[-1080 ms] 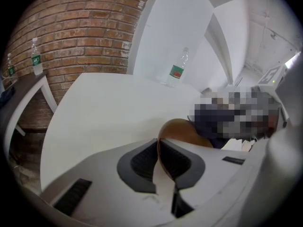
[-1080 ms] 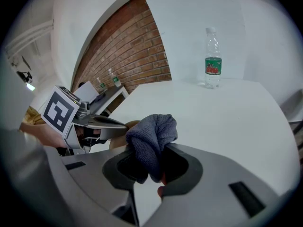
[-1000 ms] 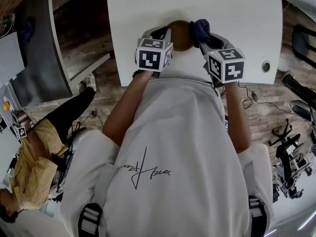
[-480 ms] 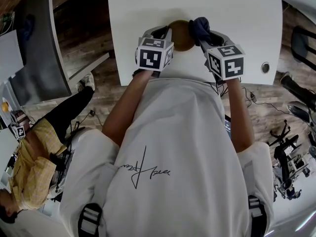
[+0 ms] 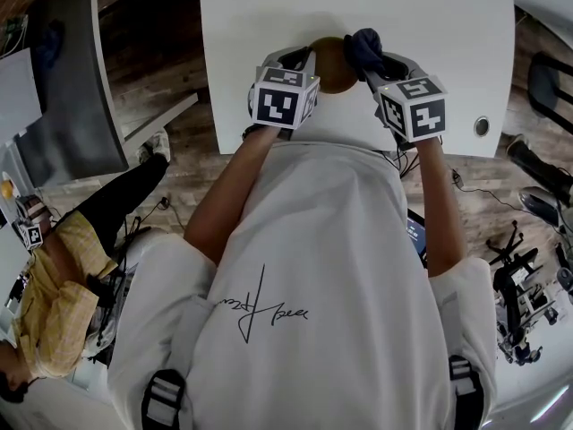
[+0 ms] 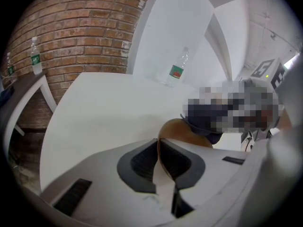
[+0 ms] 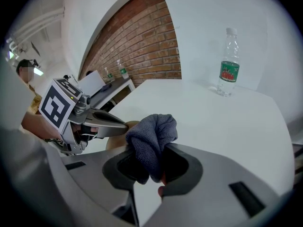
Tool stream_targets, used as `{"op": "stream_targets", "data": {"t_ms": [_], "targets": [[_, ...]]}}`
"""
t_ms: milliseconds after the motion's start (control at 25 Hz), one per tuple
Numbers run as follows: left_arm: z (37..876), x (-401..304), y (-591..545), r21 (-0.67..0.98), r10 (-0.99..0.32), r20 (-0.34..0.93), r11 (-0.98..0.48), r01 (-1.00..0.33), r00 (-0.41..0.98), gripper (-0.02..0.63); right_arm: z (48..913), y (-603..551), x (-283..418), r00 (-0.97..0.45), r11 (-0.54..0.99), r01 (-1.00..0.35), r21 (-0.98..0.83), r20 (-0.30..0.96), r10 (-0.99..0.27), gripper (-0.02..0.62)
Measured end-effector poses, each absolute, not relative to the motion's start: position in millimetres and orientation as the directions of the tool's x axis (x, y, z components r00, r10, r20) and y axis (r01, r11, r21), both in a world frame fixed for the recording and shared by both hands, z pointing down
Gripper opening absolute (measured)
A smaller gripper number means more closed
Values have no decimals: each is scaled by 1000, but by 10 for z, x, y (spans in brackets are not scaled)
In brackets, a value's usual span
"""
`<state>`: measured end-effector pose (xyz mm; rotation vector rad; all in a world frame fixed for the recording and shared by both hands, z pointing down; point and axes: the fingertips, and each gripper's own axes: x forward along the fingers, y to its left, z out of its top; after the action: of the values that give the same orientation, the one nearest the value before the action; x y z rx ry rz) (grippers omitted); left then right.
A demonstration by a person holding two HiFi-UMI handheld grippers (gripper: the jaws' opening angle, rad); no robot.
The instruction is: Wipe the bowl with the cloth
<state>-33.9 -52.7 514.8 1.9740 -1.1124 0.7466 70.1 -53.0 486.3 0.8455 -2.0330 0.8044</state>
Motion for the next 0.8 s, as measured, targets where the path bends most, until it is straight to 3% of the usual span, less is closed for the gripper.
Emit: {"op": "stream_targets", "data": {"t_ms": [800], "targets": [[5160, -327, -513, 323, -451, 765, -350, -879, 460, 12, 4865, -622, 575, -483, 658, -718, -227, 843, -236, 83]]}}
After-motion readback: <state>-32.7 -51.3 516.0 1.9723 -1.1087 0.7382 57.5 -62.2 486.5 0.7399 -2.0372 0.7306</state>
